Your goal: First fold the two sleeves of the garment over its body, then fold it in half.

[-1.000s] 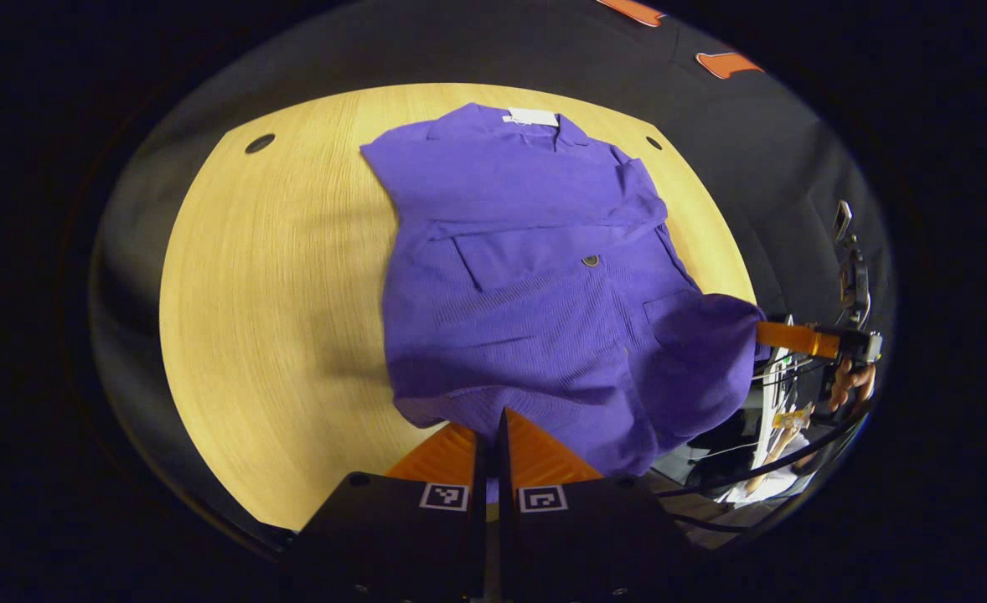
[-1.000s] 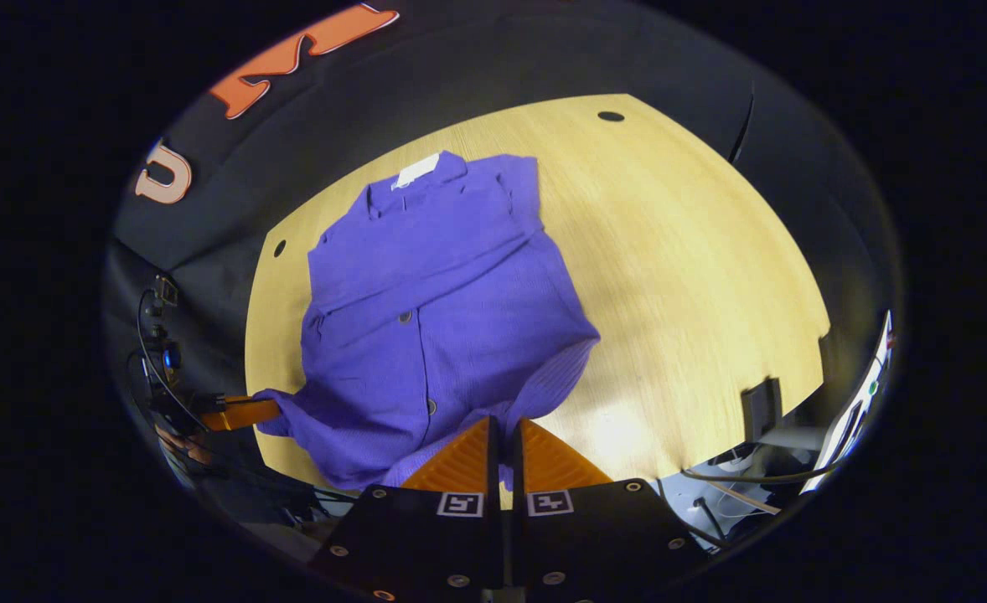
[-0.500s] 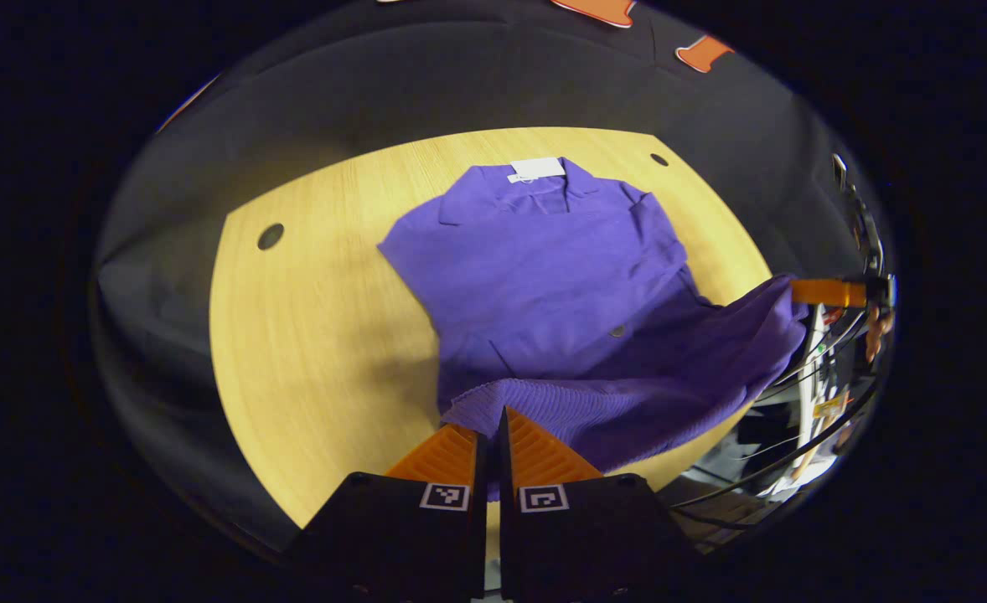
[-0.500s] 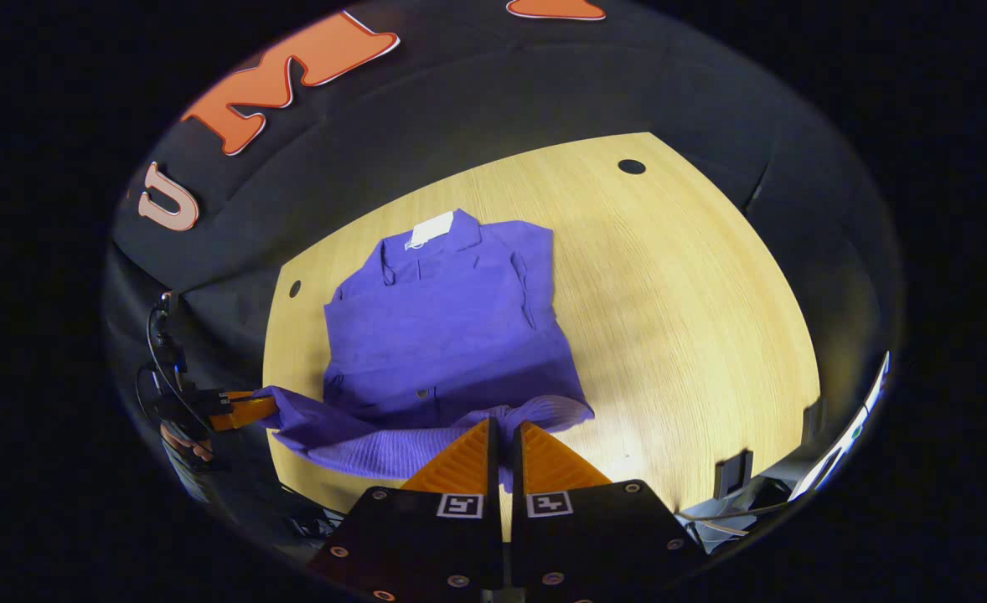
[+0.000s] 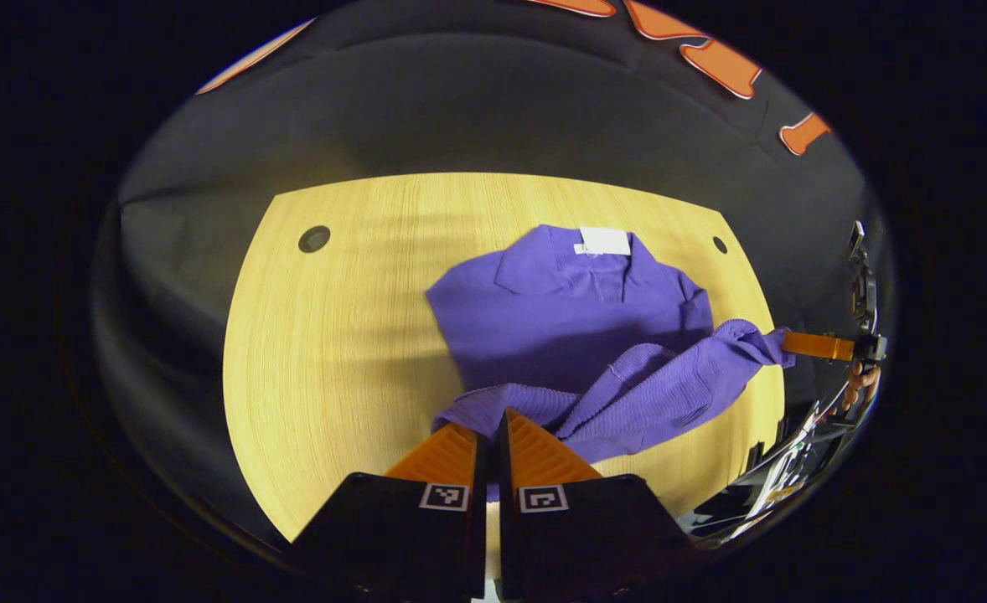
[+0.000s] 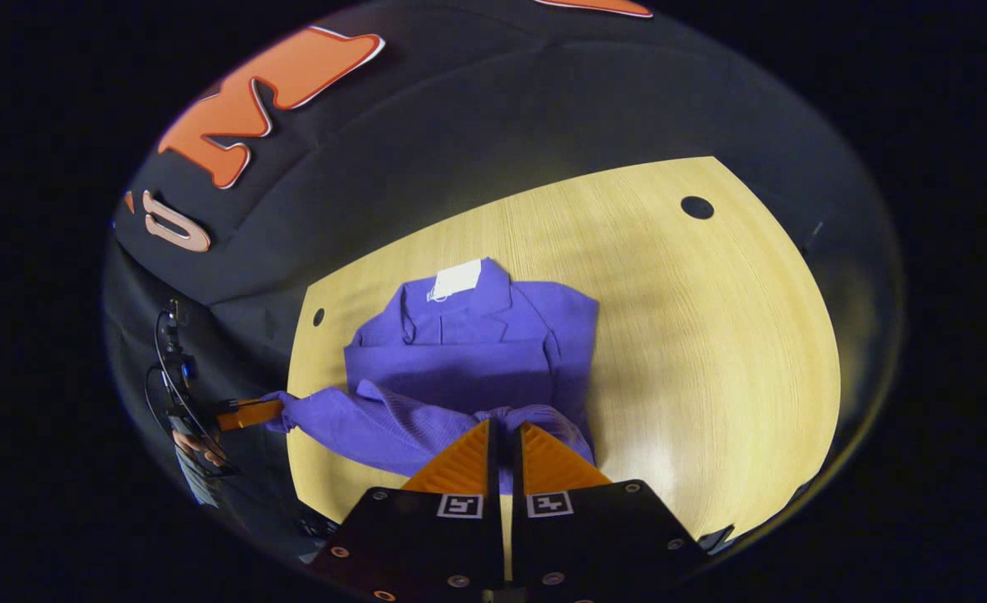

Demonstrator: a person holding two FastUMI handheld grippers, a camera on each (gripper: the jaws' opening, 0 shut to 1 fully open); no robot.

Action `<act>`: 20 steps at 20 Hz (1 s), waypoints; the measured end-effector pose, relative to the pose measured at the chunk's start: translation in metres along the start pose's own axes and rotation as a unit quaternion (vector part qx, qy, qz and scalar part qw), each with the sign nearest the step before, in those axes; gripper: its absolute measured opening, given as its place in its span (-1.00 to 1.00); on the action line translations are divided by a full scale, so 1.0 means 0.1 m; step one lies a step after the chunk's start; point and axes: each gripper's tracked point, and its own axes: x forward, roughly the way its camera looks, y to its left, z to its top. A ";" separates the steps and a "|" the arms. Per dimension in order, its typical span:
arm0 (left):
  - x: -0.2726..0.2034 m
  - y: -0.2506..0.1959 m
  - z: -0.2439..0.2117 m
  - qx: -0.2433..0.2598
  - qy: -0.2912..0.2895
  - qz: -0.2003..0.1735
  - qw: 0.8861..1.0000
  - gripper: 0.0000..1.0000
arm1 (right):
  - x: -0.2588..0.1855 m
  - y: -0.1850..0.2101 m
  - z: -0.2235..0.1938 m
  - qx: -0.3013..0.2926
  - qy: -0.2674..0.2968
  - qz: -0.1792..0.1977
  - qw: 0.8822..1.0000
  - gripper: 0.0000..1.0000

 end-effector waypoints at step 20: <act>0.57 0.10 1.60 -0.008 -0.221 0.116 0.968 -0.29 | 0.68 -0.17 1.44 0.165 -0.106 0.067 0.978 -0.28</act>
